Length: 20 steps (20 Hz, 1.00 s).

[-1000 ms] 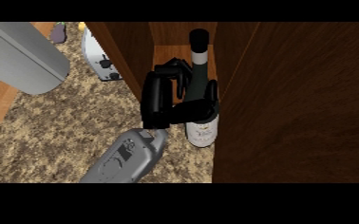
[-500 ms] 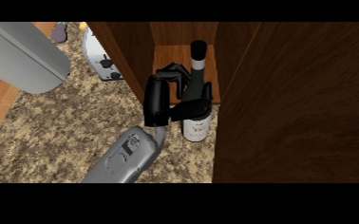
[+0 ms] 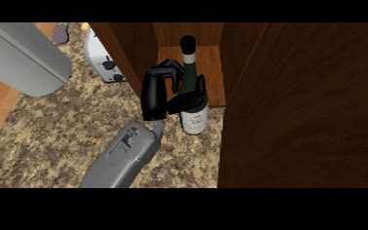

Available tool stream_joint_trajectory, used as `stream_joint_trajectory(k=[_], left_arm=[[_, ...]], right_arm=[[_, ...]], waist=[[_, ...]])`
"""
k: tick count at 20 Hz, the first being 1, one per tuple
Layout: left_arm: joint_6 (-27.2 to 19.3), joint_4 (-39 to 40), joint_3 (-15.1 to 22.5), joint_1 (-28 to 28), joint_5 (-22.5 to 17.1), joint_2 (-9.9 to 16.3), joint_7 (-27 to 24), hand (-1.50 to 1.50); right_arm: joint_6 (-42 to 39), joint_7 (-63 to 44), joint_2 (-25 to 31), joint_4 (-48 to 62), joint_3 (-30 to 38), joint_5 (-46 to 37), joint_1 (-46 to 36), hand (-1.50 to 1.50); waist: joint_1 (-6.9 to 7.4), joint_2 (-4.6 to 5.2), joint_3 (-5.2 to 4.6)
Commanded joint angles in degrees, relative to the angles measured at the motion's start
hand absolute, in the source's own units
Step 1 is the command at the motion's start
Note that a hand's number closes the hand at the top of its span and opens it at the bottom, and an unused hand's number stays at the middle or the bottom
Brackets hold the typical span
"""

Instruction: Pick up the wine, place it into the cabinet and close the cabinet

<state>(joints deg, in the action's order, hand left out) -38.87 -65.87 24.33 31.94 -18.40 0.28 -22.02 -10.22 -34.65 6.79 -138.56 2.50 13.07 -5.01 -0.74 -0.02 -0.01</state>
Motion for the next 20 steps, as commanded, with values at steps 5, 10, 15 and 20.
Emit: stream_joint_trajectory(k=[5, 10, 15, 20], left_arm=[[6.5, 10.01, -7.43, 3.55, -2.2, -0.27, -4.37, 1.5], [4.8, 12.3, -6.21, 8.09, -4.18, -0.27, -1.47, 1.5], [5.33, 17.62, -8.36, 13.02, -5.43, -0.27, 0.11, 1.5], [7.51, 24.31, -12.61, 17.19, -4.03, -0.27, -1.11, 1.5]], right_arm=[[0.23, -1.36, -0.1, -4.23, 1.52, 5.96, -0.18, -1.5], [0.41, -5.62, 1.32, -7.44, 3.46, 10.17, 0.02, -1.5], [0.26, -1.76, -1.11, -5.07, 1.32, 5.62, 0.99, -1.5], [-0.07, -2.46, -0.75, -6.84, 0.86, 5.97, 1.87, -1.5]], waist=[[-0.1, 0.15, -0.01], [-0.74, 0.12, -0.01], [-0.56, 0.11, 0.01], [-0.56, 0.14, 0.0]])
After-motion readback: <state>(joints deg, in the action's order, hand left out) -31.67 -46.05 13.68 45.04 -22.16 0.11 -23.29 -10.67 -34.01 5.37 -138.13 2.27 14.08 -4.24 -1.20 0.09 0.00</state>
